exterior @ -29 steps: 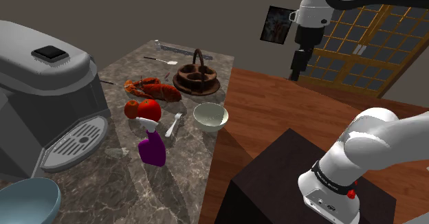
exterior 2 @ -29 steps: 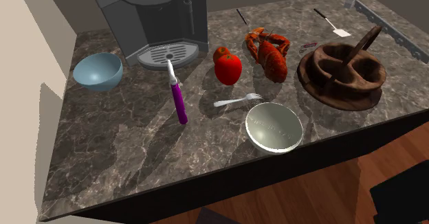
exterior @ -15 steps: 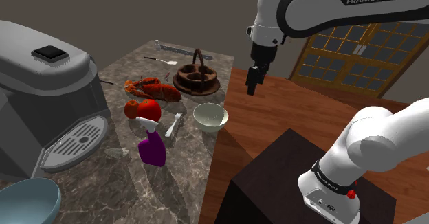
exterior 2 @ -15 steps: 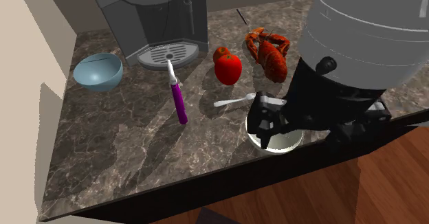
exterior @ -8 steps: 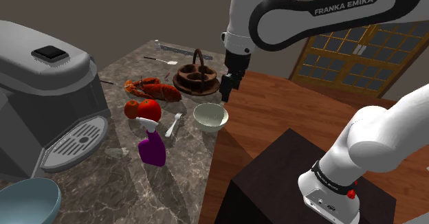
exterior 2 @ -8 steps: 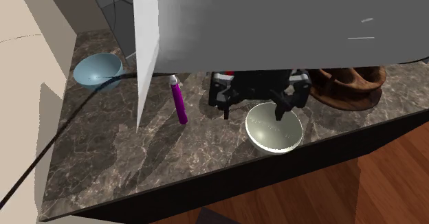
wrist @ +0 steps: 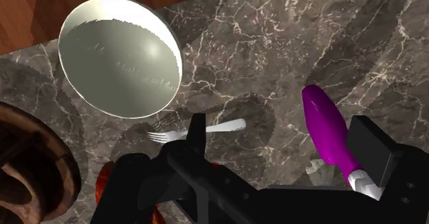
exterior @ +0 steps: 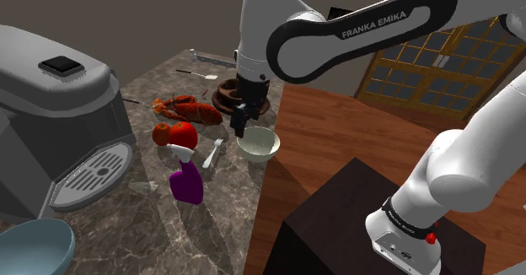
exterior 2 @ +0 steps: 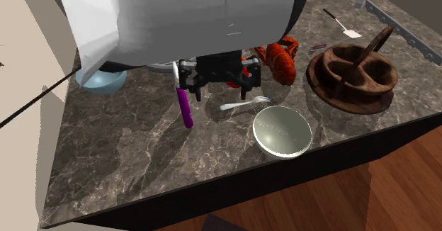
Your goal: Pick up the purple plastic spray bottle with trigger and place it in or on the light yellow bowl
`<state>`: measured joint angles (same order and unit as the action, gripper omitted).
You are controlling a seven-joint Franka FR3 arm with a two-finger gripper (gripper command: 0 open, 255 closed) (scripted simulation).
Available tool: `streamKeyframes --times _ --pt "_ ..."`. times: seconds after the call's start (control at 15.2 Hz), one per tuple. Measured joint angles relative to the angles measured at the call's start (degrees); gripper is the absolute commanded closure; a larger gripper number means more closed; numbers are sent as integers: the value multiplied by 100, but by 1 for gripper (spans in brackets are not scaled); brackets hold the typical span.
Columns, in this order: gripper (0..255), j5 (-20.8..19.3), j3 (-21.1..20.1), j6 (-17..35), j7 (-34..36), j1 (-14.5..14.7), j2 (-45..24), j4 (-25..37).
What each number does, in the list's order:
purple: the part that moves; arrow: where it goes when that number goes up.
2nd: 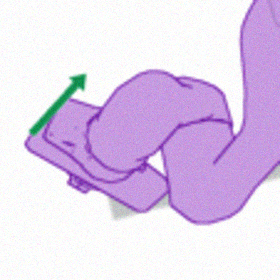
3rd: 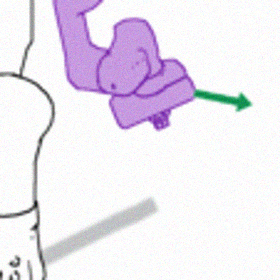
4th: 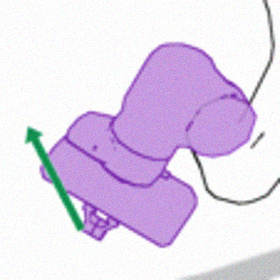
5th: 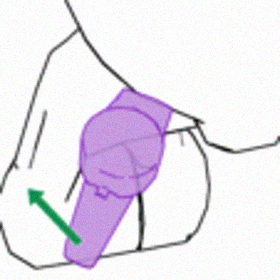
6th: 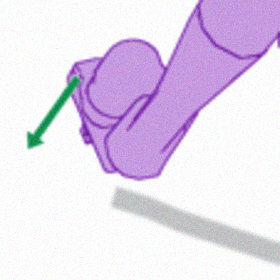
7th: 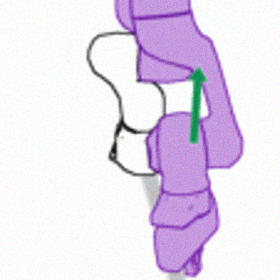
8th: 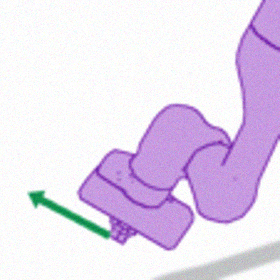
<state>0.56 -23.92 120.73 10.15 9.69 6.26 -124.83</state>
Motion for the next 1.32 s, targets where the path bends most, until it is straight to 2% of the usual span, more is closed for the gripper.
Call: streamKeyframes --times 0.4,0.86,1.32 --pt "0 -667 -280 316 577 244 -1170 978" --pt "0 -1532 -347 478 1198 812 -2483 2207" --pt "0 -1819 -234 783 1342 950 -2969 2364"
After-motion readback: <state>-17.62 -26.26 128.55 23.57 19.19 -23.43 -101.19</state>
